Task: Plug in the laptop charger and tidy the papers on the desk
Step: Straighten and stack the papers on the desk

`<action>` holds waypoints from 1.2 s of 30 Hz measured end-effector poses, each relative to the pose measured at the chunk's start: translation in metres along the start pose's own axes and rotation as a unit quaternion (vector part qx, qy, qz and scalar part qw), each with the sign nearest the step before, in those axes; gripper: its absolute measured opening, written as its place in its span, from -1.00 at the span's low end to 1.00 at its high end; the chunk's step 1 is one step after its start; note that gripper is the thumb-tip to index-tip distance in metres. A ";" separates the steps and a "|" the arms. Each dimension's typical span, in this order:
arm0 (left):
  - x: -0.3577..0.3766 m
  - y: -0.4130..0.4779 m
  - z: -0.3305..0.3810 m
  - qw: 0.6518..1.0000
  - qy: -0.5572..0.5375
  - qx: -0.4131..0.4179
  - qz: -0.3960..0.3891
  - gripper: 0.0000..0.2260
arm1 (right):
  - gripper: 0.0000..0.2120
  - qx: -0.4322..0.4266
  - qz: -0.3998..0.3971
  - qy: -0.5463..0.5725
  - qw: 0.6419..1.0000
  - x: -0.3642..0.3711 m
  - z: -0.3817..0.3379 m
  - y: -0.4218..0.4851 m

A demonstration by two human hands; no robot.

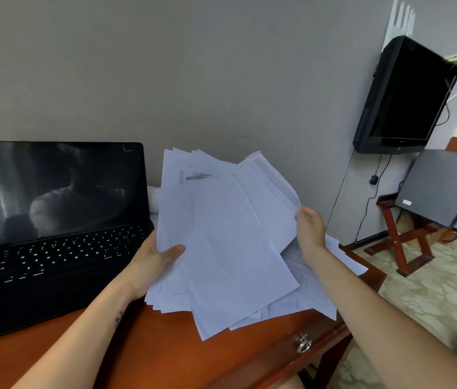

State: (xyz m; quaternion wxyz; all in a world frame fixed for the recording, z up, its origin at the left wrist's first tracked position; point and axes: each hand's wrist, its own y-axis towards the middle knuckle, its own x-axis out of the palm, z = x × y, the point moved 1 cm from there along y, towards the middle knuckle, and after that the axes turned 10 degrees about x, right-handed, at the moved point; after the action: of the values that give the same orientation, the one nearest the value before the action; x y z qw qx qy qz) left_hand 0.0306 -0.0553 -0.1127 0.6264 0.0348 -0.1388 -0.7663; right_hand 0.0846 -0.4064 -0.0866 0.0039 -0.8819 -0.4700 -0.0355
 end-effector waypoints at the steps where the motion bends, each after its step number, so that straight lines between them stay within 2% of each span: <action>1: 0.000 0.000 0.000 1.000 0.006 -0.004 -0.010 -0.51 | -0.91 0.001 -0.012 0.007 1.000 0.002 0.000 0.001; 4: 0.003 -0.001 0.000 0.999 0.013 -0.014 -0.039 -0.52 | -0.65 -0.010 -0.019 0.034 0.999 0.009 -0.004 -0.002; 7: 0.006 -0.001 -0.001 0.998 0.018 -0.018 -0.059 -0.49 | -0.53 -0.058 0.004 0.038 0.998 0.013 -0.005 -0.001; 9: 0.006 -0.001 -0.003 0.998 0.015 -0.022 -0.057 -0.48 | -0.46 -0.056 0.015 0.039 0.998 0.013 -0.006 0.003; 12: 0.002 0.001 -0.006 0.999 0.001 -0.027 -0.043 -0.50 | -0.48 -0.048 0.028 0.034 0.998 0.004 -0.008 0.006; 15: -0.005 0.004 -0.006 0.999 -0.018 -0.029 -0.024 -0.52 | -0.71 -0.066 0.034 0.006 0.997 -0.013 -0.016 0.003; 16: -0.007 0.005 -0.006 0.999 -0.021 -0.026 -0.019 -0.54 | -0.71 -0.069 0.020 0.005 0.997 -0.018 -0.017 0.001; 20: -0.006 0.005 -0.003 0.999 -0.025 -0.024 -0.018 -0.56 | -0.64 -0.056 -0.069 -0.039 0.995 -0.029 -0.018 0.004; 23: -0.002 0.005 -0.005 0.998 -0.033 -0.041 -0.040 -0.57 | -0.58 -0.033 -0.097 -0.069 0.992 -0.022 -0.019 0.001; 25: 0.002 0.004 -0.005 0.997 -0.031 -0.046 -0.053 -0.60 | -0.49 -0.019 -0.105 -0.071 0.992 -0.012 -0.016 -0.005; 31: 0.005 0.002 -0.008 0.997 0.009 -0.031 -0.072 -0.56 | -0.50 -0.007 -0.096 -0.030 0.995 0.024 -0.013 -0.033; 36: 0.005 0.004 -0.012 0.999 0.005 -0.027 -0.031 -0.59 | -0.39 -0.074 -0.134 -0.063 0.986 0.041 -0.010 -0.053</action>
State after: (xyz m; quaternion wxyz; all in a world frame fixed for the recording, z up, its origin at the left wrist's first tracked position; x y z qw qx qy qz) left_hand 0.0359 -0.0627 -0.1227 0.6038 0.0260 -0.1139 -0.7885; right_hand 0.0627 -0.3433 -0.0755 -0.0960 -0.8094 -0.5791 -0.0151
